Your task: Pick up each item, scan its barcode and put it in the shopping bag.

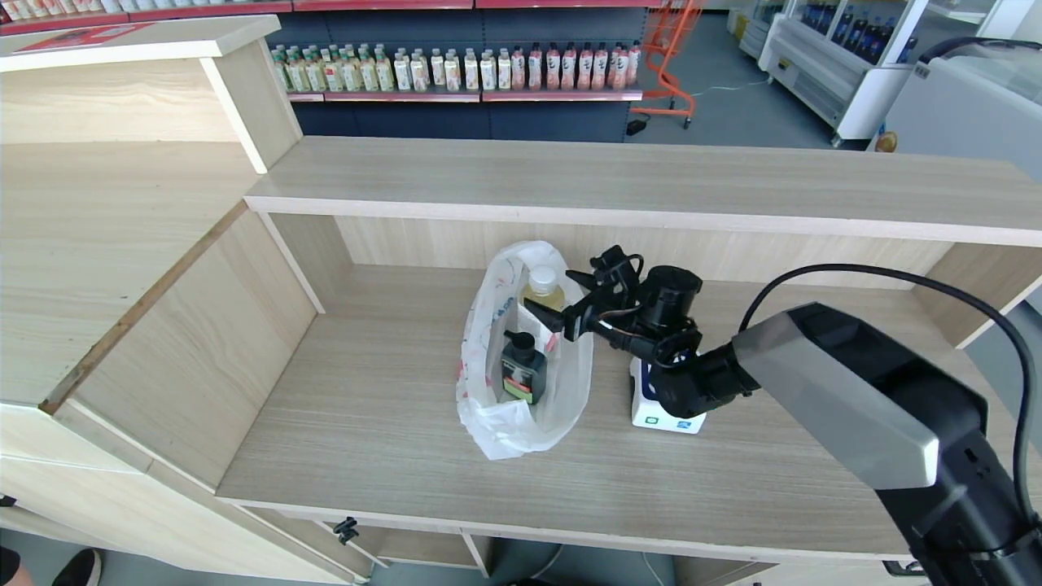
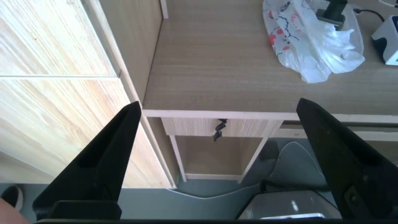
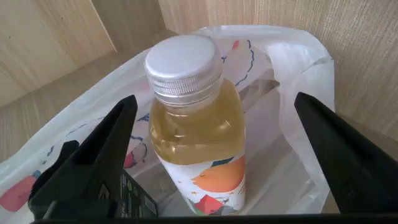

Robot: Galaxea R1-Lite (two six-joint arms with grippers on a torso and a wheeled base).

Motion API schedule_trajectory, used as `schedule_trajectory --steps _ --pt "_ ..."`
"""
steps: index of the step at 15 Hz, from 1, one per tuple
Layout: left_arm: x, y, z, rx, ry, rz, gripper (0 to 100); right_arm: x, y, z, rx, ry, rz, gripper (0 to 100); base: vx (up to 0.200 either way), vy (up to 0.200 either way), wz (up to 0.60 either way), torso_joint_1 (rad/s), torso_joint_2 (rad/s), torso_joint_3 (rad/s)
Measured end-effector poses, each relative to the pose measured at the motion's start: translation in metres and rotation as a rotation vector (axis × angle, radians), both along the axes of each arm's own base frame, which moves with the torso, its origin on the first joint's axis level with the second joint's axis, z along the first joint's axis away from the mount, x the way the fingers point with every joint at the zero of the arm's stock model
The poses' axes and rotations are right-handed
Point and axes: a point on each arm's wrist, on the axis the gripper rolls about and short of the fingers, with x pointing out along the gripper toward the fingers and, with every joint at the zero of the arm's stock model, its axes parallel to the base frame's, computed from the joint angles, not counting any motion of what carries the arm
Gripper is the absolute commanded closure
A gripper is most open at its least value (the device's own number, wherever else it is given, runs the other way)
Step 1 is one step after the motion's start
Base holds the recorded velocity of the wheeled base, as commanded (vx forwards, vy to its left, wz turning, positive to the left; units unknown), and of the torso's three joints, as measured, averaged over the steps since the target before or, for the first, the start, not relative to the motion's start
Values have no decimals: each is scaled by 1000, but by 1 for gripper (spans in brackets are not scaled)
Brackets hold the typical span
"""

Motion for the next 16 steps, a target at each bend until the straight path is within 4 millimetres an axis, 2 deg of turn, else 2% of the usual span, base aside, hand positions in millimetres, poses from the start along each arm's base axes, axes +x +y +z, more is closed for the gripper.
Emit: schedule_trajectory --steps 2,4,7,9,11,13,16 --pt "0 0 0 0 0 0 0 -23 -16 20 23 86 -3 0 0 0 0 0 0 0" --pt "0 0 0 0 0 0 0 -60 -43 43 24 181 -18 0 0 0 0 0 0 0" --pt "0 0 0 0 0 0 0 -144 -96 95 39 258 -50 0 0 0 0 0 0 0" --pt "0 0 0 0 0 0 0 -210 -134 111 44 291 -114 0 0 0 0 0 0 0" --pt "0 0 0 0 0 0 0 -277 -167 106 33 339 -240 0 0 0 0 0 0 0" --pt "0 0 0 0 0 0 0 -344 -191 91 28 356 -410 0 0 0 0 0 0 0" --pt "0 0 0 0 0 0 0 -425 -211 57 19 309 -584 0 0 0 0 0 0 0"
